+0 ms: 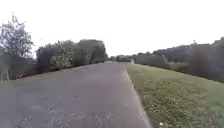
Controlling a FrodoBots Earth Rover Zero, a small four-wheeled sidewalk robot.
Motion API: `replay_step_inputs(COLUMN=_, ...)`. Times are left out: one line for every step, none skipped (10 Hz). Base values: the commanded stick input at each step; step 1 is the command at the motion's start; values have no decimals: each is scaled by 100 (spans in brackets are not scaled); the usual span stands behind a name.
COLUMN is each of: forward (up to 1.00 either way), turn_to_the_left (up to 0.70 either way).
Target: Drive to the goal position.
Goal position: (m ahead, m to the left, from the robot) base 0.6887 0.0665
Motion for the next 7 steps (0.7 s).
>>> replay_step_inputs(forward=90, turn_to_the_left=0)
replay_step_inputs(forward=28, turn_to_the_left=0)
replay_step_inputs(forward=100, turn_to_the_left=0)
replay_step_inputs(forward=100, turn_to_the_left=0)
replay_step_inputs(forward=100, turn_to_the_left=0)
replay_step_inputs(forward=100, turn_to_the_left=0)
replay_step_inputs(forward=100, turn_to_the_left=0)
